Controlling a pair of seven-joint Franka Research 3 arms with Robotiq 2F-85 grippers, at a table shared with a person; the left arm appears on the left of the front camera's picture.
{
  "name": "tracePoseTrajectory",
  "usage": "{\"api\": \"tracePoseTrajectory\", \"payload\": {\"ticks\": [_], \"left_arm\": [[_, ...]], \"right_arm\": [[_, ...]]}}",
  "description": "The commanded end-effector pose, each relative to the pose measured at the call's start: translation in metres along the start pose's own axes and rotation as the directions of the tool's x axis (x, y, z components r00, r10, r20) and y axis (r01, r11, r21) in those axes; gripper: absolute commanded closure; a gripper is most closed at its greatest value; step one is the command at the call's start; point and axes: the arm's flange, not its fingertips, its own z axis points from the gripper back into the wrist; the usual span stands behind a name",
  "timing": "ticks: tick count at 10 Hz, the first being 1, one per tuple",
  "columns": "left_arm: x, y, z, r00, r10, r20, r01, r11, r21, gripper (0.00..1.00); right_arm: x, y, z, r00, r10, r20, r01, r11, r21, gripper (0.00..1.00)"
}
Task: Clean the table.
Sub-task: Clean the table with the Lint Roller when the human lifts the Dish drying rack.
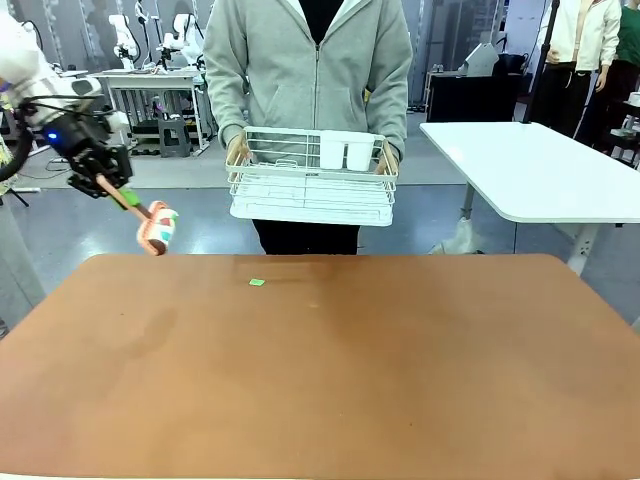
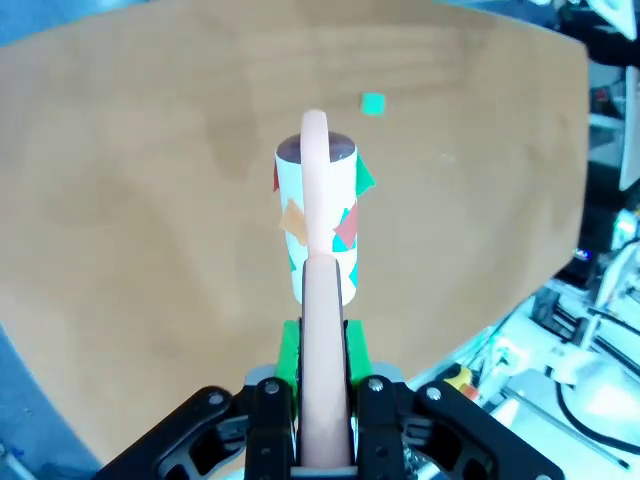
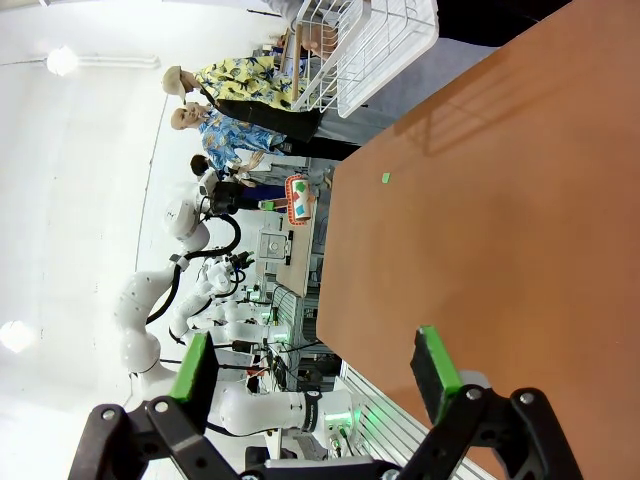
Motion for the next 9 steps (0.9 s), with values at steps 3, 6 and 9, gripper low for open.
{"api": "tracePoseTrajectory", "payload": {"ticks": [3,6,9], "left_arm": [[0.031,0.016,0.011,0.997,0.021,-0.069,-0.019,0.999,0.031,0.79],[0.042,0.017,0.008,0.996,0.034,-0.083,-0.029,0.998,0.060,0.79],[0.052,0.019,0.000,0.996,0.057,-0.061,-0.049,0.992,0.115,0.79]], "right_arm": [[0.000,0.003,-0.001,1.000,0.006,0.007,-0.006,1.000,0.017,0.00],[0.000,0.003,-0.001,1.000,0.006,0.007,-0.006,1.000,0.017,0.00],[0.000,0.003,-0.001,1.000,0.006,0.007,-0.006,1.000,0.017,0.00]]}}
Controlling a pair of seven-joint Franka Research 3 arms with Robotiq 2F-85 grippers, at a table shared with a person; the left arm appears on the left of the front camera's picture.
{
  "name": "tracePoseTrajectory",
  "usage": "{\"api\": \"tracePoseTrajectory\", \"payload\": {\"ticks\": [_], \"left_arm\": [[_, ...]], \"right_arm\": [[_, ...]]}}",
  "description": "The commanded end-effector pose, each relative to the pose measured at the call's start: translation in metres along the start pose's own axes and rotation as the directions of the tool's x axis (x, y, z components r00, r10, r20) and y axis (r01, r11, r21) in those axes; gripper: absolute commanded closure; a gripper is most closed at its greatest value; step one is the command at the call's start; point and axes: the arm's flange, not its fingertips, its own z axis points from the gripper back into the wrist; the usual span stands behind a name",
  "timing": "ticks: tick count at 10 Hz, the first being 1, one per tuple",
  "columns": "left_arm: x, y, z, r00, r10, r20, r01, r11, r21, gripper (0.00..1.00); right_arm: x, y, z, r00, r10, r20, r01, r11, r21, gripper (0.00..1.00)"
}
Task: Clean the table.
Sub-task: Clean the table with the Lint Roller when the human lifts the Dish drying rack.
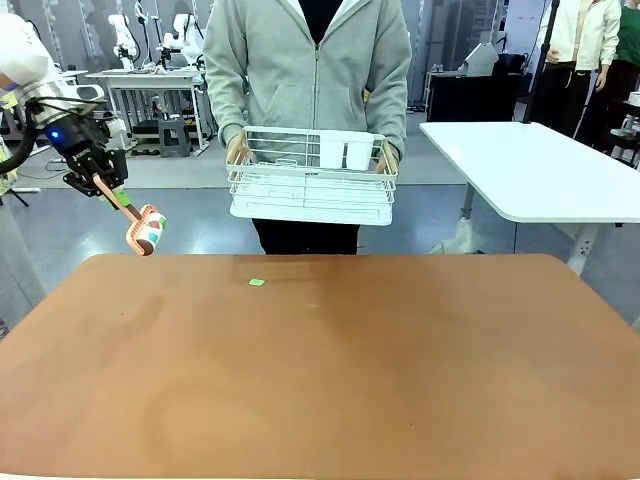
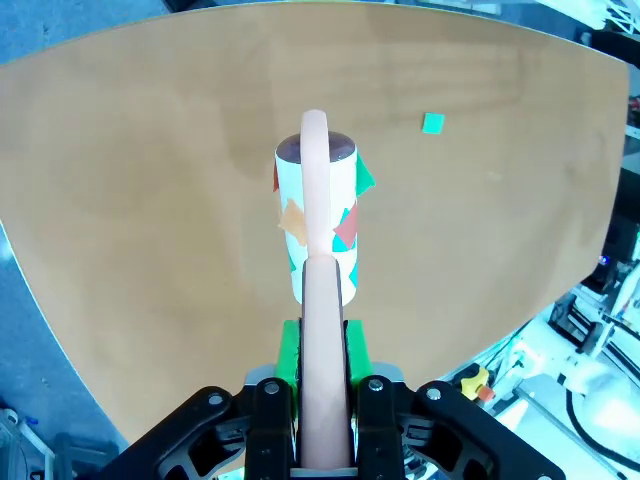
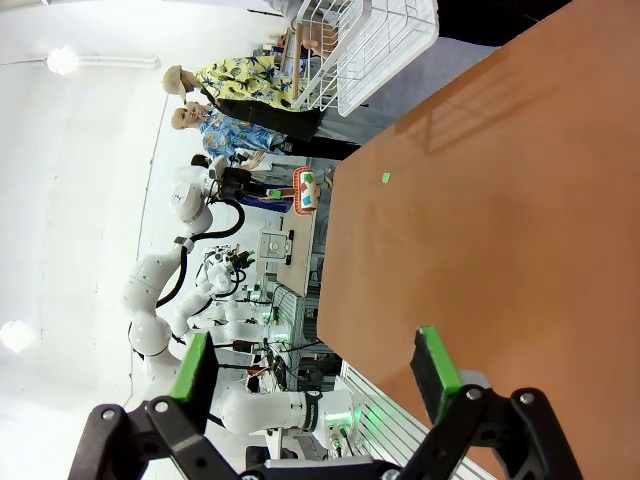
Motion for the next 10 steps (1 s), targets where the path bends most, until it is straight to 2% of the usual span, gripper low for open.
{"api": "tracePoseTrajectory", "payload": {"ticks": [1,2,3,6,7,10], "left_arm": [[0.008,-0.001,0.003,1.000,0.019,0.006,-0.019,0.999,0.036,0.79],[0.006,-0.004,0.005,0.997,0.080,0.019,-0.080,0.997,-0.005,0.79],[0.002,0.001,-0.001,1.000,0.007,-0.002,-0.007,1.000,0.008,0.79],[0.003,0.000,-0.001,1.000,0.031,-0.001,-0.031,1.000,0.008,0.79],[0.017,-0.004,-0.011,0.999,0.037,0.003,-0.037,0.998,0.052,0.79],[0.041,0.011,-0.033,0.995,0.075,-0.061,-0.074,0.997,0.026,0.79]], "right_arm": [[0.000,0.003,0.000,1.000,0.006,0.008,-0.006,1.000,0.016,0.00],[0.000,0.003,0.000,1.000,0.006,0.008,-0.006,1.000,0.016,0.00],[0.000,0.003,0.000,1.000,0.006,0.008,-0.006,1.000,0.016,0.00],[0.000,0.003,0.000,1.000,0.006,0.008,-0.006,1.000,0.016,0.00],[0.000,0.003,0.000,1.000,0.006,0.008,-0.006,1.000,0.016,0.00],[0.000,0.003,0.000,1.000,0.006,0.008,-0.006,1.000,0.016,0.00]]}}
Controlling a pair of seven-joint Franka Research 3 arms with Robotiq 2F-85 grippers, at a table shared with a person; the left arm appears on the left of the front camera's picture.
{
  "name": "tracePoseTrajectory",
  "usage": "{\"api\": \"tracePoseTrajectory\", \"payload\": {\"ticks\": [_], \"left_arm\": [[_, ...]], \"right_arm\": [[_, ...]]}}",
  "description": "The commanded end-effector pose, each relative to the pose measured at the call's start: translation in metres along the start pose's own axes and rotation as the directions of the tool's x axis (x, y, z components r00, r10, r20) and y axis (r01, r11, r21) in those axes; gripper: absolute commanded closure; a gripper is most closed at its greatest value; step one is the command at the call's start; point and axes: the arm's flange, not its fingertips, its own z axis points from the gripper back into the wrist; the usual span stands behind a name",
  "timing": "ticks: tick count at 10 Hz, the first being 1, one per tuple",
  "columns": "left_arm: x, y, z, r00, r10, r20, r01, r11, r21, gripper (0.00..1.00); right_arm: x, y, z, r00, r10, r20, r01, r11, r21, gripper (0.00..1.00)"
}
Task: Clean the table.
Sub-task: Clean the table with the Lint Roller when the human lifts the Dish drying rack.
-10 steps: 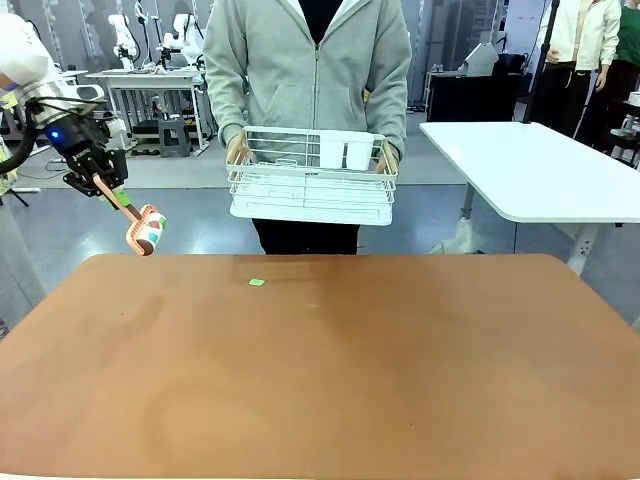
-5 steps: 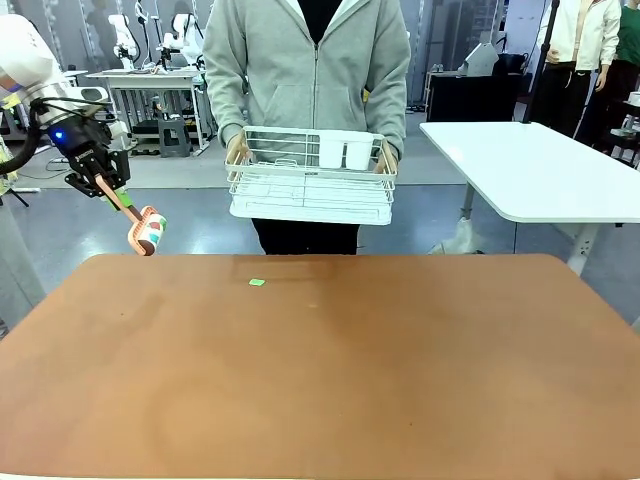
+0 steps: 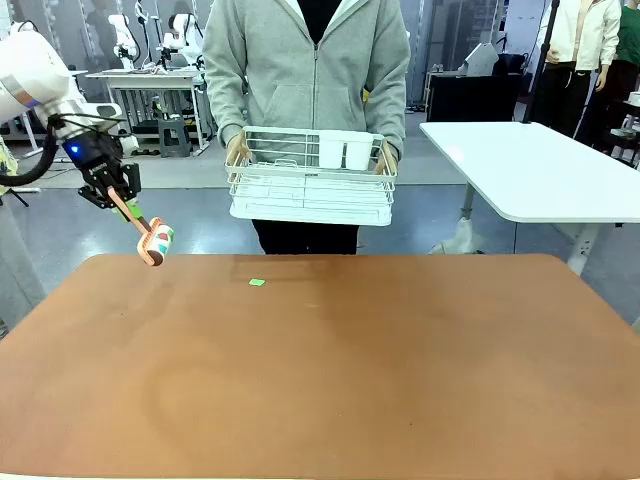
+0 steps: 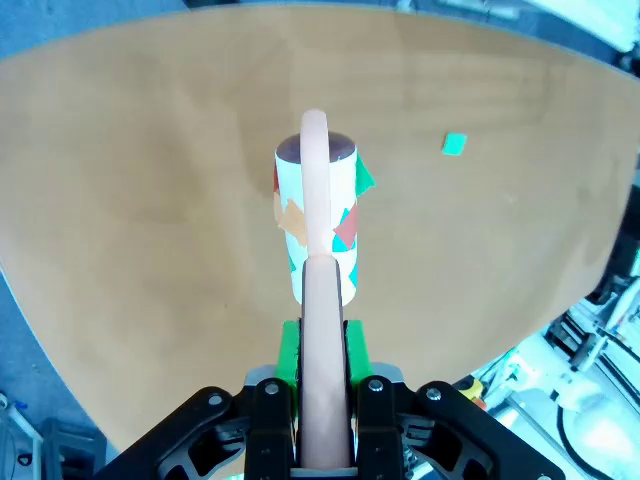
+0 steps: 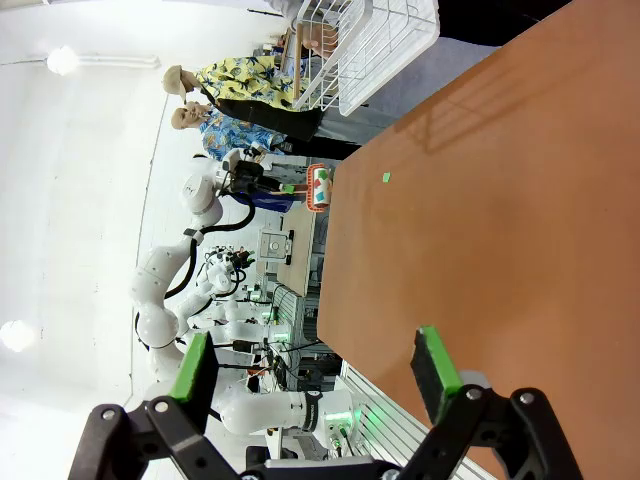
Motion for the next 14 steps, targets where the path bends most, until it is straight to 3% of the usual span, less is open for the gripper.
{"api": "tracePoseTrajectory", "payload": {"ticks": [1,4,9,14], "left_arm": [[0.014,0.007,-0.006,0.999,0.011,-0.053,-0.011,1.000,0.006,0.79],[0.020,0.023,-0.022,0.998,0.030,-0.046,-0.029,0.999,0.036,0.79],[0.035,0.037,-0.065,0.989,0.078,-0.127,-0.069,0.995,0.076,0.79],[0.040,0.040,-0.073,0.986,0.100,-0.133,-0.089,0.992,0.084,0.79]], "right_arm": [[0.000,0.003,0.000,1.000,0.006,0.008,-0.006,1.000,0.015,0.00],[0.000,0.003,0.000,1.000,0.006,0.008,-0.006,1.000,0.015,0.00],[0.000,0.003,0.000,1.000,0.006,0.008,-0.006,1.000,0.015,0.00],[0.000,0.003,0.000,1.000,0.006,0.008,-0.006,1.000,0.015,0.00]]}}
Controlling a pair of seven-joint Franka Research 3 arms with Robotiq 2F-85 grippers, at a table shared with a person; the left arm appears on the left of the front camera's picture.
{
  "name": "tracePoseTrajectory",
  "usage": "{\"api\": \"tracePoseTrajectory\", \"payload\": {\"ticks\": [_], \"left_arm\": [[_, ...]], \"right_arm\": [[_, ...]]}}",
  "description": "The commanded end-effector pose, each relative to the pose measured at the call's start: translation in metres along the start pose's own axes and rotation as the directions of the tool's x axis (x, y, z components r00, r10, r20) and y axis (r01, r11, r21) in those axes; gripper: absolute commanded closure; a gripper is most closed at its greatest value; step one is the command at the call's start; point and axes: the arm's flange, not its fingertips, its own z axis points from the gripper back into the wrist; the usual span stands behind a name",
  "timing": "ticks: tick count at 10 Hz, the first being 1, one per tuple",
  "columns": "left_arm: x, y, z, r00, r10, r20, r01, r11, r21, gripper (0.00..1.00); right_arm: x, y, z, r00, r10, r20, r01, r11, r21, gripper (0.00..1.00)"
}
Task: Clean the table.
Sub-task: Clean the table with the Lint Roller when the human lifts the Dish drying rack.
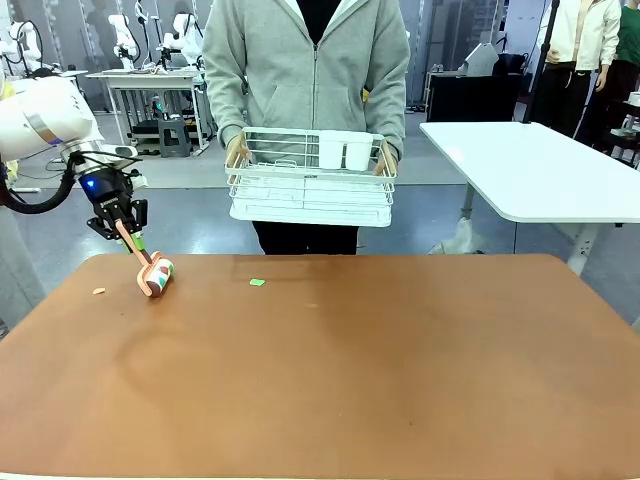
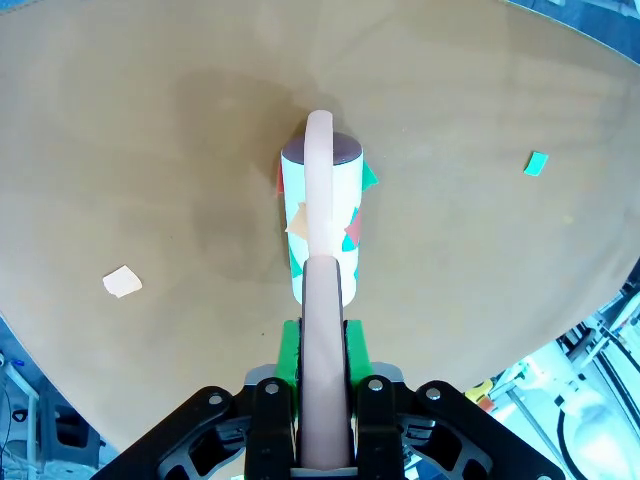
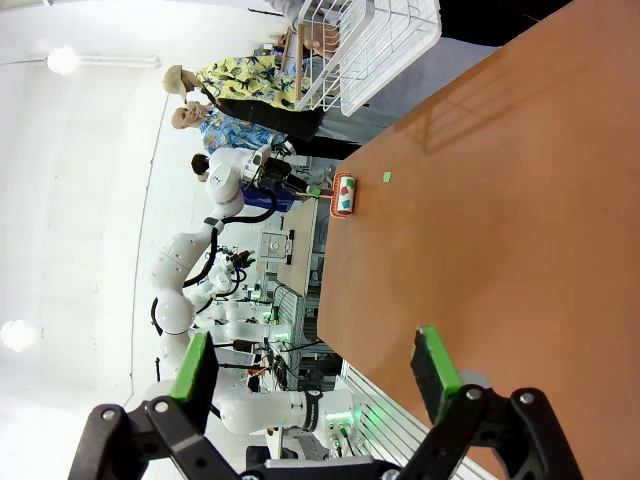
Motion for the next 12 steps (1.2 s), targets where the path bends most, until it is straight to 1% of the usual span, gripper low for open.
{"api": "tracePoseTrajectory", "payload": {"ticks": [1,4,5,6,7,9,11,12], "left_arm": [[0.010,0.001,-0.011,1.000,0.019,-0.016,-0.019,0.999,0.033,0.79],[0.008,-0.024,-0.022,0.999,0.009,-0.030,-0.009,1.000,0.025,0.79],[0.005,-0.041,-0.035,1.000,0.014,-0.024,-0.014,1.000,0.022,0.79],[-0.002,-0.064,-0.049,0.999,-0.016,-0.031,0.017,1.000,0.010,0.79],[-0.005,-0.093,-0.067,0.998,-0.047,-0.033,0.047,0.999,0.023,0.79],[-0.012,-0.141,-0.109,0.996,-0.084,0.018,0.084,0.996,0.044,0.79],[-0.016,-0.180,-0.148,0.992,-0.126,-0.005,0.126,0.990,0.060,0.79],[-0.014,-0.193,-0.159,0.991,-0.134,-0.007,0.134,0.990,0.041,0.79]], "right_arm": [[0.000,0.003,0.000,1.000,0.006,0.009,-0.006,1.000,0.014,0.00],[0.000,0.003,0.000,1.000,0.006,0.009,-0.006,1.000,0.014,0.00],[0.000,0.003,0.000,1.000,0.006,0.009,-0.006,1.000,0.014,0.00],[0.000,0.003,0.000,1.000,0.006,0.009,-0.006,1.000,0.014,0.00],[0.000,0.003,0.000,1.000,0.006,0.009,-0.006,1.000,0.014,0.00],[0.000,0.003,0.000,1.000,0.006,0.009,-0.006,1.000,0.014,0.00],[0.000,0.003,0.000,1.000,0.006,0.009,-0.006,1.000,0.014,0.00],[0.000,0.003,0.000,1.000,0.006,0.009,-0.006,1.000,0.014,0.00]]}}
